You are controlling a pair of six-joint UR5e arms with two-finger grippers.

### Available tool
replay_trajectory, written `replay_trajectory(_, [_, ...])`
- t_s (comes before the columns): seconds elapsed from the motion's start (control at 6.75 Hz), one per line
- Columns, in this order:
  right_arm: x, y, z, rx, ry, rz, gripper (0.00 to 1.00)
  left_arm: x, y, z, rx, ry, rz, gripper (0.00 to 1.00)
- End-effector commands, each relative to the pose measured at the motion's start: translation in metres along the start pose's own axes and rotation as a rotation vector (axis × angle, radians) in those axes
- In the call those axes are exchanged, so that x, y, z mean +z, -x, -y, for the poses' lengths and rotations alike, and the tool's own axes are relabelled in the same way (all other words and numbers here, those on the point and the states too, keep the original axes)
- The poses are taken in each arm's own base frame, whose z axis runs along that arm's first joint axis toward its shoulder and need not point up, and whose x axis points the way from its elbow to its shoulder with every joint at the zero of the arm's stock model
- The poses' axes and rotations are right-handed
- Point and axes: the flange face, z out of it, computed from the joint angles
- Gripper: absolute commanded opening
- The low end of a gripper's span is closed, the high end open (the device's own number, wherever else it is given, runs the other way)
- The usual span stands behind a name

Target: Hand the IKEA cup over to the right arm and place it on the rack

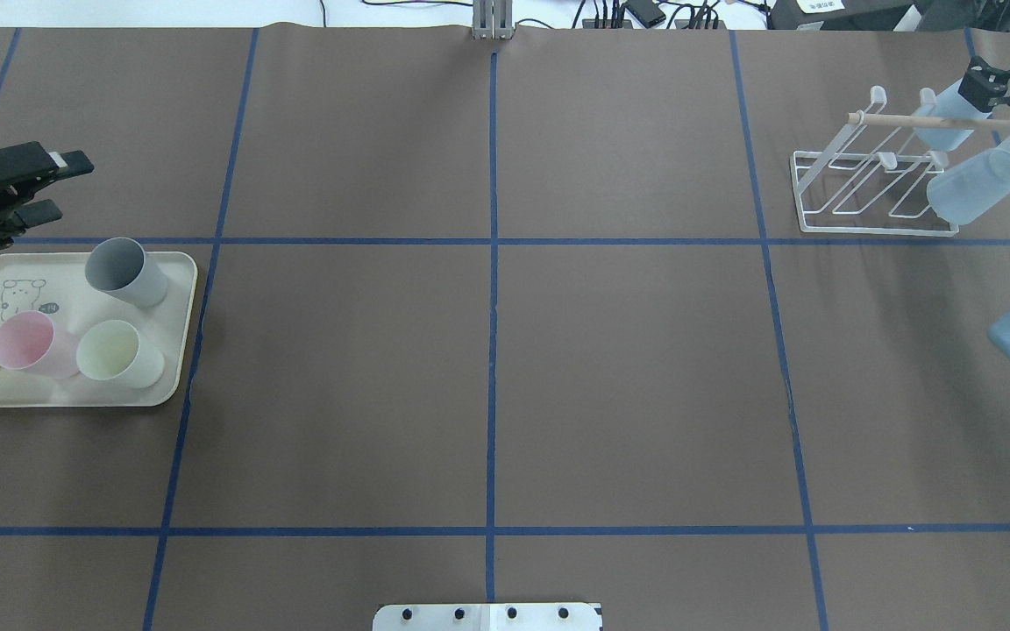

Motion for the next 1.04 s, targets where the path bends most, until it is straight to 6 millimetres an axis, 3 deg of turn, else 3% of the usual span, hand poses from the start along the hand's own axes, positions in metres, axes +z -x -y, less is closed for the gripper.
replay_trajectory(0.0, [-0.010, 0.007, 0.035, 0.035, 0.029, 0.108, 1.00, 0.002, 0.008, 0.005, 0.148, 0.045, 0.104, 1.00])
replay_trajectory(0.44, [-0.042, -0.009, 0.106, 0.162, 0.217, 0.284, 1.00, 0.007, 0.053, -0.005, 0.397, 0.252, 0.316, 1.00])
replay_trajectory(0.74, [-0.056, 0.025, 0.127, 0.395, 0.327, 0.389, 1.00, 0.024, 0.066, -0.001, 0.515, 0.402, 0.451, 1.00])
replay_trajectory(0.89, [-0.058, 0.045, 0.146, 0.460, 0.349, 0.431, 1.00, 0.032, 0.056, 0.022, 0.571, 0.452, 0.475, 1.00])
